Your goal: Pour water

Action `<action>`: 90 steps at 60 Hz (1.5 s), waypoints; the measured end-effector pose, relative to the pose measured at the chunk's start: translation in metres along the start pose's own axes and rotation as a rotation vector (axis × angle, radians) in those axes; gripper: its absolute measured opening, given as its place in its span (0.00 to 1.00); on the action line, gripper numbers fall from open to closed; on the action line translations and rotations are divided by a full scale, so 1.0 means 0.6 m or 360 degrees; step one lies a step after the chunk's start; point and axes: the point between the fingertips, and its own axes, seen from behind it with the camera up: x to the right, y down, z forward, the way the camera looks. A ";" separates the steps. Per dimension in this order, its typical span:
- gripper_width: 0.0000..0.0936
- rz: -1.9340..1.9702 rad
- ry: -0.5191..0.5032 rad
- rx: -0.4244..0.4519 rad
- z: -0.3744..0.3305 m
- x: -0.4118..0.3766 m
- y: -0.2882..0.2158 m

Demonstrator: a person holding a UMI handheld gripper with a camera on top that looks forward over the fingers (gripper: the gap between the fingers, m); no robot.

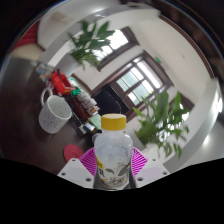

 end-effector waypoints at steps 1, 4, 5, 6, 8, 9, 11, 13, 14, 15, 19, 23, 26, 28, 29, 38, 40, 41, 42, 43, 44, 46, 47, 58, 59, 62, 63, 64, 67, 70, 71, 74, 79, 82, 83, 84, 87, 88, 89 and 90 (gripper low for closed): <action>0.43 -0.0077 0.0004 0.0001 0.006 -0.002 -0.009; 0.43 -0.0317 0.0016 0.0005 0.018 -0.006 -0.031; 0.43 -0.0392 0.0022 0.0008 0.024 -0.008 -0.038; 0.43 -0.0471 0.0025 0.0009 0.029 -0.012 -0.045; 0.44 -0.0621 0.0033 0.0016 0.040 -0.020 -0.061; 0.43 -0.0694 0.0038 0.0017 0.044 -0.024 -0.068; 0.43 -0.0834 0.0046 0.0025 0.049 -0.028 -0.078; 0.43 -0.0956 0.0054 0.0045 0.056 -0.038 -0.093; 0.43 -0.1018 0.0061 0.0050 0.059 -0.041 -0.099; 0.43 -0.1080 0.0070 0.0052 0.063 -0.045 -0.105; 0.44 -0.1319 0.0109 0.0080 0.069 -0.045 -0.125; 0.43 -0.1543 0.0137 0.0092 0.077 -0.055 -0.138; 0.44 -0.1676 0.0141 0.0118 0.084 -0.067 -0.145; 0.44 -0.1746 0.0154 0.0121 0.087 -0.072 -0.149; 0.44 -0.1780 0.0163 0.0116 0.088 -0.073 -0.150; 0.44 -0.1969 0.0204 0.0101 0.104 -0.082 -0.151; 0.44 -0.1970 0.0201 0.0100 0.106 -0.084 -0.151; 0.43 -0.1959 0.0196 0.0104 0.110 -0.087 -0.148; 0.44 -0.1948 0.0191 0.0100 0.110 -0.087 -0.148; 0.44 -0.1937 0.0182 0.0095 0.108 -0.087 -0.147; 0.44 -0.1922 0.0178 0.0089 0.107 -0.086 -0.146; 0.44 -0.1885 0.0172 0.0084 0.106 -0.086 -0.145; 0.44 -0.1859 0.0167 0.0089 0.105 -0.085 -0.145; 0.44 -0.1039 0.0019 0.0112 0.082 -0.064 -0.144; 0.44 -0.0934 -0.0010 0.0111 0.079 -0.061 -0.143; 0.44 -0.0622 -0.0097 0.0124 0.069 -0.060 -0.143; 0.44 -0.0519 -0.0123 0.0132 0.066 -0.059 -0.144; 0.44 -0.0416 -0.0145 0.0141 0.064 -0.058 -0.146; 0.45 -0.0126 -0.0168 0.0157 0.055 -0.070 -0.142; 0.45 0.0144 -0.0279 0.0183 0.056 -0.059 -0.140; 0.45 0.0234 -0.0307 0.0187 0.054 -0.060 -0.139; 0.45 0.0478 -0.0361 0.0173 0.048 -0.076 -0.130; 0.45 0.0790 -0.0433 0.0182 0.063 -0.070 -0.107; 0.45 0.0933 -0.0448 0.0179 0.070 -0.068 -0.092; 0.45 0.0961 -0.0442 0.0170 0.064 -0.070 -0.097; 0.45 0.0994 -0.0453 0.0182 0.073 -0.072 -0.088; 0.45 0.1067 -0.0465 0.0192 0.079 -0.074 -0.078; 0.45 0.1086 -0.0473 0.0193 0.080 -0.076 -0.076; 0.45 0.1103 -0.0479 0.0192 0.080 -0.079 -0.077; 0.45 0.1120 -0.0487 0.0195 0.082 -0.079 -0.072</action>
